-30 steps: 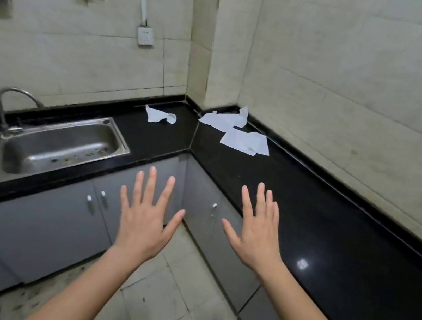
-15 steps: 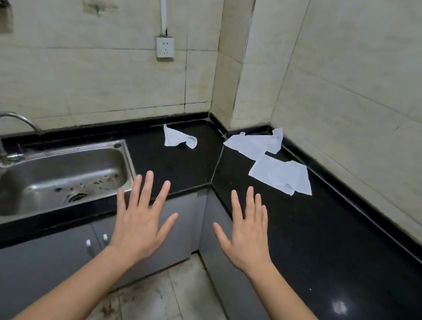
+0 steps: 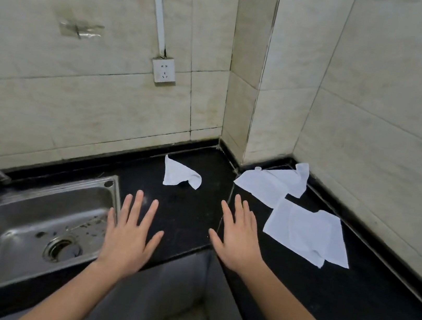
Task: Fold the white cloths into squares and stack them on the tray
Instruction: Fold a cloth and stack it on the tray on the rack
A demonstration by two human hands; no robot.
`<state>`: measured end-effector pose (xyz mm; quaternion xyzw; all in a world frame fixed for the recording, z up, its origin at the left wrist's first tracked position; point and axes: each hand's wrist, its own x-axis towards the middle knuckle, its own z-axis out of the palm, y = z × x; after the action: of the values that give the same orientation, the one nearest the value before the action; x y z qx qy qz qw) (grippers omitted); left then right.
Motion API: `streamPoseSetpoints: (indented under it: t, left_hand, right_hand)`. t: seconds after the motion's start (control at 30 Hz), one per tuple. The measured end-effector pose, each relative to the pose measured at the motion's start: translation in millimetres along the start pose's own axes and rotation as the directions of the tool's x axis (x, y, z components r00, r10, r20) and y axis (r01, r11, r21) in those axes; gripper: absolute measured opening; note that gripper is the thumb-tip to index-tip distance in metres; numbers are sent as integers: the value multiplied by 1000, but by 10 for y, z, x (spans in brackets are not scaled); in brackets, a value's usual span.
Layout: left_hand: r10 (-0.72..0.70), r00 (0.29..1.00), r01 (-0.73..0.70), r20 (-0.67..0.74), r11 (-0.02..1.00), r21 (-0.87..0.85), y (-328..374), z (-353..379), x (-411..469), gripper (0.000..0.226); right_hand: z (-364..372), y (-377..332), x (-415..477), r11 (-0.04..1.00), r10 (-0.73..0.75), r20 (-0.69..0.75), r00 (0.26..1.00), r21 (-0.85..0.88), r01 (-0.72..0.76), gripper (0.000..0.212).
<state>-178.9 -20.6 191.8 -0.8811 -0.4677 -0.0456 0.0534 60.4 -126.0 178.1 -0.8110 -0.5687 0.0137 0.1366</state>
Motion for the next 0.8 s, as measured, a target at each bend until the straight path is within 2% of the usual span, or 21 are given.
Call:
streamPoseSetpoints:
  t: [0.1,0.27,0.5,0.67,0.8]
  left_hand:
    - [-21,996,24,84,999,-33,-62,193,309,74]
    - [27,978,-14,206,998,-64,-312,593,1082,72]
    - [125,885,-82,449,990,-115,-737,1303,2421,67]
    - [262,828,-197,495,963,-182,-876,1763,3062,61]
    - [337,774,-277,537,941,-192,-903,2174,3406,60]
  right_hand:
    - [179,44,303,1000,-13,53,998,7,12,74]
    - [493,123,998,999,-16,221,975,42,6,71]
    - [1019,107,2250,993,66,415,907,58,-98,65]
    - [1450,-39,2928,990,78,526,847,55,-126,57]
    - [1860,-132,3247,991,85,543,836,39,-127,59]
